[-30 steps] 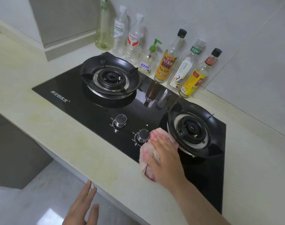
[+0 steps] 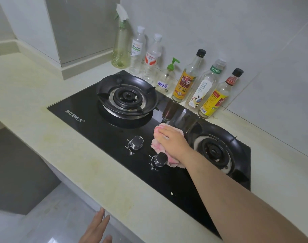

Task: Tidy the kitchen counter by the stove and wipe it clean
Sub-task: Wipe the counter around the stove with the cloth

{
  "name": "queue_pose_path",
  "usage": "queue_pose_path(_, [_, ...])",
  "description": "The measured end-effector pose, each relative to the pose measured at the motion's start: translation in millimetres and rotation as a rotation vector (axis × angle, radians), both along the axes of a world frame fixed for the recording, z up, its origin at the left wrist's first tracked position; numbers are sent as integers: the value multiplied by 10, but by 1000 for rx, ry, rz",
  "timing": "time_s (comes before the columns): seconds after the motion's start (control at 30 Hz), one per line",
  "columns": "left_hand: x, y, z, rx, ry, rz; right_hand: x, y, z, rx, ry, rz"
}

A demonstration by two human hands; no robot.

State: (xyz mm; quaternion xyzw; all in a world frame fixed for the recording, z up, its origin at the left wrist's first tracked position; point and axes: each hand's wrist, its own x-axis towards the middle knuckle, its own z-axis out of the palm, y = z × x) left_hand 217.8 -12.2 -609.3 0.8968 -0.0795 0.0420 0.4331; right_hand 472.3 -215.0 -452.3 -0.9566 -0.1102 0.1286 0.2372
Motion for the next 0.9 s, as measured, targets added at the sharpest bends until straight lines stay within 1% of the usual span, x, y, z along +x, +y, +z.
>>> queue_pose_path(0.07, [15, 3, -64, 59, -30, 18, -36, -15, -110, 24, -15, -15])
queue_pose_path(0.1, [14, 5, -49, 39, -14, 4, -55, -39, -140, 37, -15, -31])
queue_pose_path(0.13, [-4, -8, 6, -21, 16, 0, -77, -68, -159, 42, -12, -51])
queue_pose_path(0.2, [-74, -44, 124, -166, 55, 113, -129, -101, -187, 32, -30, -69])
queue_pose_path(0.27, [-166, -111, 195, -244, 48, 208, -206, -150, -205, 8, -79, -55])
queue_pose_path(0.37, [-177, -150, 313, -258, 104, 238, -368, -248, -245, -48, -117, 4])
queue_pose_path(0.4, [-177, -152, 327, -254, 134, 242, -453, -303, -263, -77, -125, 38])
queue_pose_path(0.47, [-171, -162, 368, -251, 177, 248, -641, -444, -371, -273, -197, 170])
queue_pose_path(0.5, [-169, -168, 376, -256, 195, 248, -718, -512, -406, -321, -203, 193])
queue_pose_path(0.53, [-173, -172, 389, -265, 220, 245, -817, -557, -420, -317, -229, 201])
queue_pose_path(0.6, [-175, -187, 430, -288, 230, 243, -1008, -605, -398, -177, -262, 133])
queue_pose_path(0.63, [-168, -189, 441, -300, 226, 244, -1133, -584, -377, -117, -243, 114])
queue_pose_path(0.67, [-170, -192, 451, -319, 234, 250, -1248, -572, -376, -98, -252, 119])
queue_pose_path(0.7, [-167, -194, 467, -334, 240, 264, -1351, -551, -368, -78, -235, 76])
queue_pose_path(0.77, [-173, -207, 492, -318, 233, 295, -1572, -470, -357, 10, -89, -79])
queue_pose_path(0.8, [-172, -219, 506, -299, 225, 303, -1667, -452, -387, 5, -54, -88])
queue_pose_path(0.83, [-173, -231, 521, -289, 223, 318, -1752, -436, -422, -32, -66, -68])
queue_pose_path(0.9, [-192, -252, 543, -284, 214, 350, -1924, -378, -443, -43, -49, -47])
